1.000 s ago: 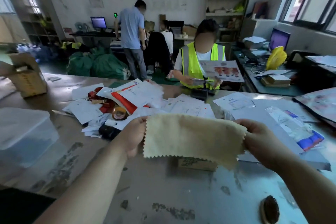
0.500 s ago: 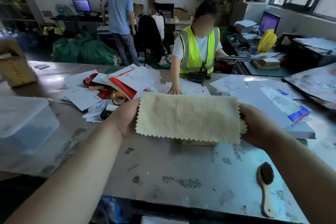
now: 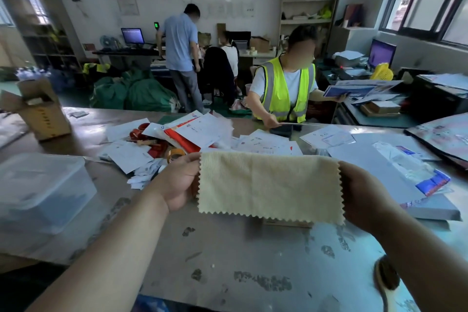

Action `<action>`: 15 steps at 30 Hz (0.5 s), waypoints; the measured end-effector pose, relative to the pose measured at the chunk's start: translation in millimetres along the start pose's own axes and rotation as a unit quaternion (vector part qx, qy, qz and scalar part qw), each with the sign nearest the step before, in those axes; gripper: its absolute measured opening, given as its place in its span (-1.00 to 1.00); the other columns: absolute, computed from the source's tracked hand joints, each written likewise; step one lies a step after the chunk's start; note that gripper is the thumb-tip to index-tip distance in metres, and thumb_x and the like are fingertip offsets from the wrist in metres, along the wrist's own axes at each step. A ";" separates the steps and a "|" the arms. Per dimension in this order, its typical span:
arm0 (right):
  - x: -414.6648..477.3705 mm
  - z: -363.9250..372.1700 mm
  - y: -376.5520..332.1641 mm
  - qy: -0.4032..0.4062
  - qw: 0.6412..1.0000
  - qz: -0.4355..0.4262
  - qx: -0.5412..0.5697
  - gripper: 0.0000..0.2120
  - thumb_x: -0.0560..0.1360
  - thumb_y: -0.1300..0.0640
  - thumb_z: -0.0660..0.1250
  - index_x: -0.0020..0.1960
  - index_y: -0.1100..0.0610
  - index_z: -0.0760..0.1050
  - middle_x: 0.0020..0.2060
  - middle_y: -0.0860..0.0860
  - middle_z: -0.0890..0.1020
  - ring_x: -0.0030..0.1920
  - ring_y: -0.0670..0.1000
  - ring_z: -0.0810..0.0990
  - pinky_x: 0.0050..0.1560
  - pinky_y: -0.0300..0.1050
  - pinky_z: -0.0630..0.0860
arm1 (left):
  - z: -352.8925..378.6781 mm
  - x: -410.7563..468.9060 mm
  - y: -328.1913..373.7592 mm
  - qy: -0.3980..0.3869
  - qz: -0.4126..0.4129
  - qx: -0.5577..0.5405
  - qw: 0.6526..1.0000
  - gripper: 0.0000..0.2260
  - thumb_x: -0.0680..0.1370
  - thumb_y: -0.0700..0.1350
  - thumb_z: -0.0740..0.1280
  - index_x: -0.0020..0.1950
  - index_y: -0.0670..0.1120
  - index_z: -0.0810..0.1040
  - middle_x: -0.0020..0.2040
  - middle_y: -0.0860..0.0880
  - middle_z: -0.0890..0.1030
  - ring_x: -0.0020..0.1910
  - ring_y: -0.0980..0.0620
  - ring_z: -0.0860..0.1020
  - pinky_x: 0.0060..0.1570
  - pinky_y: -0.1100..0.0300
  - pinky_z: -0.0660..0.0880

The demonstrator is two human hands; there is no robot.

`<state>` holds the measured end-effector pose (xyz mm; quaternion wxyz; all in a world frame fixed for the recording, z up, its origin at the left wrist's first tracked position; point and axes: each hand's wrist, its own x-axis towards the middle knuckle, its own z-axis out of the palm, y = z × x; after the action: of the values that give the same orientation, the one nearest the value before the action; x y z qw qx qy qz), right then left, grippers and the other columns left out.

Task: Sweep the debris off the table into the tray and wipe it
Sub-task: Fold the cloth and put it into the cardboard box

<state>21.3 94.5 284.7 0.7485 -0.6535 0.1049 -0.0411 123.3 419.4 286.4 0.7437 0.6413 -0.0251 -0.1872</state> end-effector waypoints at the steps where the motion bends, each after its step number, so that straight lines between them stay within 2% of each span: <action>1: 3.2 -0.6 1.1 -0.007 0.998 0.029 0.055 -0.72 0.51 0.06 0.27 0.05 0.21 0.64 -0.21 0.19 0.42 -0.23 0.18 0.44 -0.25 -0.05 0.38 | -0.3 1.2 -0.1 0.001 0.003 -0.004 1.000 -0.76 0.62 -0.22 0.36 0.27 -0.22 0.65 0.18 -0.31 0.67 0.12 -0.24 0.68 0.23 -0.19 0.54; 2: 6.3 -1.9 2.1 -0.025 0.995 0.047 0.086 -0.62 0.54 0.05 0.26 0.16 0.33 0.59 -0.13 0.20 0.43 -0.15 0.22 0.44 -0.23 -0.03 0.40 | 1.8 1.0 1.0 -0.006 0.001 -0.006 1.000 -0.75 0.62 -0.21 0.36 0.28 -0.21 0.65 0.21 -0.30 0.67 0.17 -0.25 0.66 0.28 -0.20 0.52; 4: 10.3 2.6 -0.1 -0.026 0.995 0.063 0.077 -0.57 0.55 0.03 0.27 0.21 0.38 0.54 -0.05 0.19 0.46 -0.06 0.24 0.46 -0.19 -0.01 0.44 | 6.1 1.8 2.9 -0.017 -0.005 -0.010 1.000 -0.76 0.66 -0.16 0.30 0.25 -0.17 0.68 0.21 -0.25 0.68 0.20 -0.24 0.65 0.33 -0.21 0.49; 7: 20.0 3.3 -1.4 -0.022 0.995 0.057 0.078 -0.68 0.59 0.04 0.23 0.04 0.21 0.68 -0.19 0.18 0.55 -0.23 0.20 0.57 -0.19 0.03 0.50 | 14.4 3.2 5.1 -0.035 -0.026 -0.061 0.997 -0.76 0.60 -0.12 0.29 -0.03 -0.10 0.77 -0.03 -0.14 0.73 -0.04 -0.12 0.71 0.12 -0.07 0.52; 8: 24.1 3.3 -0.4 -0.023 0.995 0.059 0.081 -0.68 0.61 0.03 0.21 0.06 0.18 0.68 -0.20 0.15 0.58 -0.24 0.17 0.59 -0.19 0.04 0.52 | 17.0 4.0 5.2 -0.042 -0.036 -0.079 0.995 -0.79 0.55 -0.10 0.32 -0.03 -0.10 0.76 -0.05 -0.12 0.72 -0.07 -0.10 0.70 0.09 -0.04 0.52; 9: 27.8 2.9 2.2 -0.025 0.994 0.065 0.084 -0.67 0.62 0.02 0.20 0.11 0.18 0.67 -0.18 0.15 0.61 -0.21 0.17 0.61 -0.18 0.05 0.55 | 18.1 5.8 4.3 -0.052 -0.043 -0.094 0.993 -0.77 0.52 -0.08 0.34 0.07 -0.11 0.73 0.00 -0.13 0.70 -0.02 -0.11 0.68 0.10 -0.04 0.51; 11: 36.8 0.8 5.4 -0.024 0.993 0.075 0.086 -0.65 0.65 0.01 0.18 0.17 0.18 0.64 -0.12 0.18 0.64 -0.13 0.19 0.64 -0.14 0.08 0.58 | 20.3 14.9 1.6 -0.052 -0.060 -0.108 0.991 -0.72 0.53 -0.09 0.32 0.19 -0.13 0.68 0.08 -0.16 0.68 0.06 -0.16 0.66 0.15 -0.08 0.51; 13: 46.6 -4.2 9.7 -0.010 0.995 0.072 0.066 -0.68 0.68 0.08 0.16 0.06 0.23 0.63 -0.18 0.21 0.62 -0.24 0.15 0.65 -0.26 0.02 0.60 | 19.4 24.4 -1.5 -0.025 -0.075 -0.110 0.991 -0.72 0.62 -0.12 0.24 0.02 -0.14 0.76 0.01 -0.17 0.72 -0.01 -0.17 0.70 0.10 -0.09 0.56; 15: 55.3 -10.5 11.0 0.010 0.995 0.081 0.054 -0.70 0.69 0.14 0.14 0.01 0.26 0.60 -0.25 0.20 0.59 -0.34 0.11 0.63 -0.35 -0.03 0.58 | 21.9 31.2 -3.3 -0.022 -0.090 -0.101 0.991 -0.60 0.68 -0.12 0.18 -0.14 -0.11 0.79 -0.09 -0.16 0.73 -0.11 -0.15 0.73 0.00 -0.06 0.58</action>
<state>72.1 74.9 266.8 0.7827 -0.6008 0.1624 0.0070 145.5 388.6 280.8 0.7840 0.5586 0.0354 -0.2684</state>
